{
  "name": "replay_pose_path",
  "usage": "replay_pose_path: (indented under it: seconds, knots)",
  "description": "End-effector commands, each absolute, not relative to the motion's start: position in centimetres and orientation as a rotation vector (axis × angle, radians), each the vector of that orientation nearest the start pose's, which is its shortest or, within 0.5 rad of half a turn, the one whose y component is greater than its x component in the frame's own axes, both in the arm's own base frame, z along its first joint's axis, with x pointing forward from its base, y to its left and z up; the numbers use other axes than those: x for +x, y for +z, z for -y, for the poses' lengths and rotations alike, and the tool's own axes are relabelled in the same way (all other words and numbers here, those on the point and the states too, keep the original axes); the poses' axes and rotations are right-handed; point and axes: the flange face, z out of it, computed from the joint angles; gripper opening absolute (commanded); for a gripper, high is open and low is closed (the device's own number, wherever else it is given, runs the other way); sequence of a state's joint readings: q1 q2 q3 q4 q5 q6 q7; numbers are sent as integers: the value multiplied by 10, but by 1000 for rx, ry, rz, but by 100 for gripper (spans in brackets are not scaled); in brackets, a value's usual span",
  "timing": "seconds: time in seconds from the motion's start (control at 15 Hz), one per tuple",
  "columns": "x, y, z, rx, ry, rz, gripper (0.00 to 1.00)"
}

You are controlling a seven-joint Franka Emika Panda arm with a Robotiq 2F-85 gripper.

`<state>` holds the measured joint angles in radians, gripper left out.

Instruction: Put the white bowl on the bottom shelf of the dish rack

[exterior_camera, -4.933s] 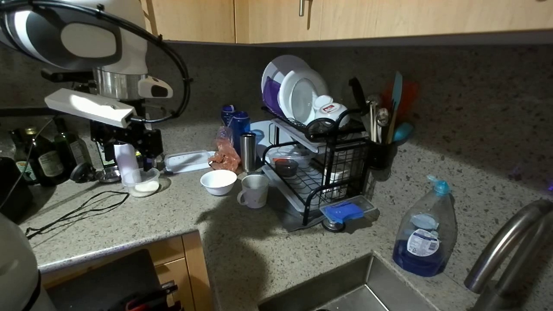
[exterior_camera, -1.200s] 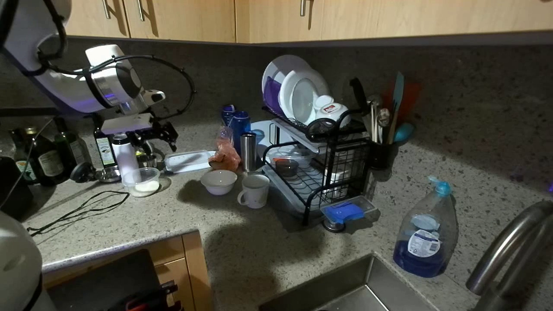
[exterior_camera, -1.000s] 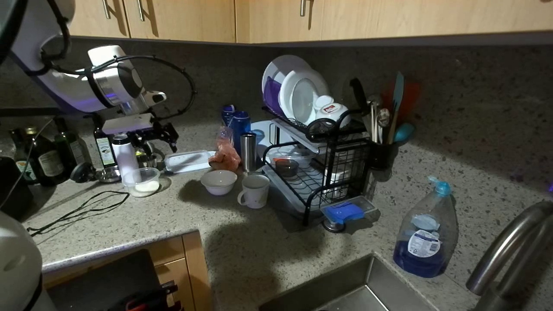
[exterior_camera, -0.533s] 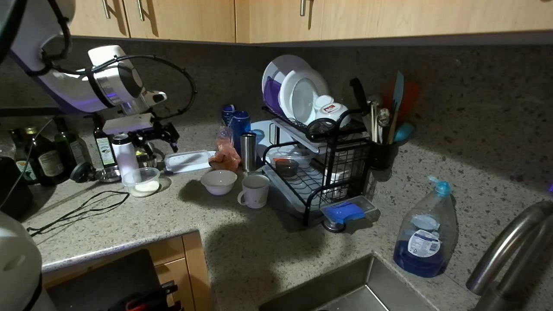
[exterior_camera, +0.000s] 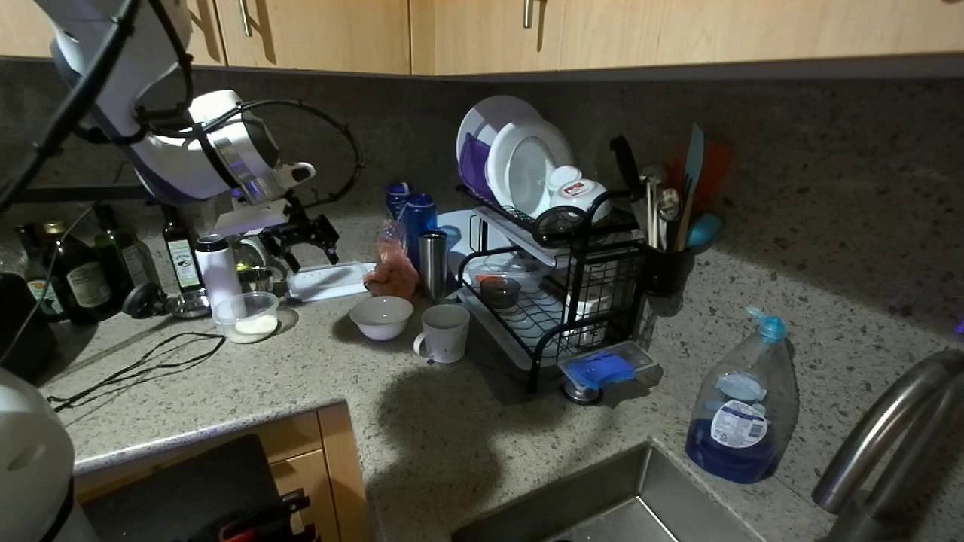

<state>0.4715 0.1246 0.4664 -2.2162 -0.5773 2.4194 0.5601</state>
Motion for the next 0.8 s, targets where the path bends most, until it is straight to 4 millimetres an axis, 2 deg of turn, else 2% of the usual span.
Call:
replay_pose_path:
  seconds: [0.0, 0.27, 0.73]
  knots:
    - [336, 330, -443, -3060, -453, 1250, 100]
    - [349, 312, -452, -3083, -363, 1229, 100]
    - [349, 314, -454, -3083, -364, 1230, 100]
